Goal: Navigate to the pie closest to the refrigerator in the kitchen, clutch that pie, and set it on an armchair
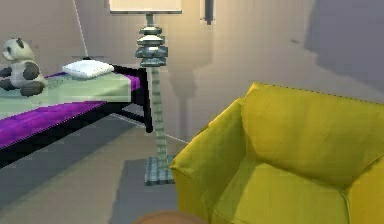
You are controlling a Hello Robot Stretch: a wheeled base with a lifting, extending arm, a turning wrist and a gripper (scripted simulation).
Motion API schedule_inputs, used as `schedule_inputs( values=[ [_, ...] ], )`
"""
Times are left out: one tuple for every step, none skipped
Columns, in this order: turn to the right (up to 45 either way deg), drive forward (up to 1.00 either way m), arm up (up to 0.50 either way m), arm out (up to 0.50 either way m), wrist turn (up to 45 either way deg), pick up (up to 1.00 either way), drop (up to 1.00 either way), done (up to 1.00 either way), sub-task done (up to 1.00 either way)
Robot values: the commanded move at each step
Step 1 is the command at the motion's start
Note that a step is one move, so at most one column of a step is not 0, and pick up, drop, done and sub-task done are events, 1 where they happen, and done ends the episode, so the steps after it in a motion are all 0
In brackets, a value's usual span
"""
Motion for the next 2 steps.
schedule_inputs(
  values=[
    [18.0, 0.0, 0.0, 0.0, 0.0, 0.0, 0.0, 0.0, 0.0],
    [0.0, 0.1, 0.0, 0.0, 0.0, 0.0, 0.0, 0.0, 0.0]
  ],
)
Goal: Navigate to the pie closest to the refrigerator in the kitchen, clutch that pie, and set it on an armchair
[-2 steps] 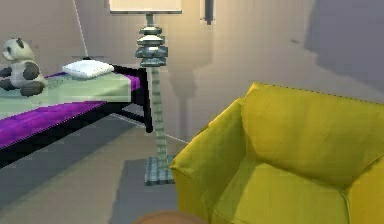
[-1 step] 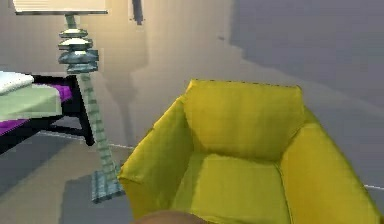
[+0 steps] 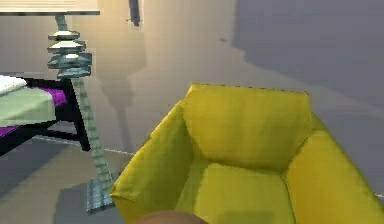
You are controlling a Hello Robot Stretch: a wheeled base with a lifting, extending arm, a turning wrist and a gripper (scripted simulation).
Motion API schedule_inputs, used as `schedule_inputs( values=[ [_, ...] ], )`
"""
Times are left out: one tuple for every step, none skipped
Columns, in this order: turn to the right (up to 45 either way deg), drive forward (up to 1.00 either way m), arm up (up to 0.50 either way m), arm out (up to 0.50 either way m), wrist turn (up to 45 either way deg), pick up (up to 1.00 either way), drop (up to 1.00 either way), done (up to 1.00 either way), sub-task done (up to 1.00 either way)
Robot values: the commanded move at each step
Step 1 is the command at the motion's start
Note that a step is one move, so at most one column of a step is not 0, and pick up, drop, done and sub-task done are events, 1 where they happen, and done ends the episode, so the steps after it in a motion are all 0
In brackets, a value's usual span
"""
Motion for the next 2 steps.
schedule_inputs(
  values=[
    [45.0, 0.0, 0.0, 0.0, 0.0, 0.0, 0.0, 0.0, 0.0],
    [45.0, 0.0, 0.0, 0.0, 0.0, 0.0, 0.0, 0.0, 0.0]
  ],
)
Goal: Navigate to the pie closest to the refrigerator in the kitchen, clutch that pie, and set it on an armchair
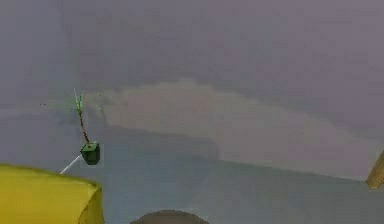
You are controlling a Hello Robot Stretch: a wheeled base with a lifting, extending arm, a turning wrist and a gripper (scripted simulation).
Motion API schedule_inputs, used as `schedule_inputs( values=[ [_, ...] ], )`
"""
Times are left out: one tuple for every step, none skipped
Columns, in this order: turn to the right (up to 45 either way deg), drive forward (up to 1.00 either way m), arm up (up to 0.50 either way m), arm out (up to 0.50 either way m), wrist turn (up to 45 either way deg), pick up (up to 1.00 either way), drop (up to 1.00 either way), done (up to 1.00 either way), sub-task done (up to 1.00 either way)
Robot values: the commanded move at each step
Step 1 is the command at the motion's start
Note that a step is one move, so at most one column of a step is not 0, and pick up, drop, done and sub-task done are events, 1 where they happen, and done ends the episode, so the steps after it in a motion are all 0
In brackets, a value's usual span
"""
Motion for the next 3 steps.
schedule_inputs(
  values=[
    [33.0, 0.0, 0.0, 0.0, 0.0, 0.0, 0.0, 0.0, 0.0],
    [-45.0, 0.0, 0.0, 0.0, 0.0, 0.0, 0.0, 0.0, 0.0],
    [-45.0, 0.0, 0.0, 0.0, 0.0, 0.0, 0.0, 0.0, 0.0]
  ],
)
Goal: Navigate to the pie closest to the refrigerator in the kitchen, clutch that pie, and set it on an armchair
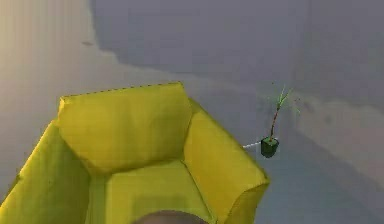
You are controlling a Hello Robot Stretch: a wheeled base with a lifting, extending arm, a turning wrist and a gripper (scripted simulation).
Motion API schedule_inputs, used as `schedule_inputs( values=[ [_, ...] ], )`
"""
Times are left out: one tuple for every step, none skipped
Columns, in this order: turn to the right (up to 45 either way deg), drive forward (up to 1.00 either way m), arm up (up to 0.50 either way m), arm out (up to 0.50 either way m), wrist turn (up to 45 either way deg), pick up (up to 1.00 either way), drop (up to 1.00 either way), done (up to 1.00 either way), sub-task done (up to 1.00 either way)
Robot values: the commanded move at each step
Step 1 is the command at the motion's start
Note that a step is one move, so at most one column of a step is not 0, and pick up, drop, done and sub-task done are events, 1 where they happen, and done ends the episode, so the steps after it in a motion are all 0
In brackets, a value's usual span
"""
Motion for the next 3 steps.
schedule_inputs(
  values=[
    [-33.0, 0.0, 0.0, 0.0, 0.0, 0.0, 0.0, 0.0, 0.0],
    [45.0, 0.0, 0.0, 0.0, 0.0, 0.0, 0.0, 0.0, 0.0],
    [45.0, 0.0, 0.0, 0.0, 0.0, 0.0, 0.0, 0.0, 0.0]
  ],
)
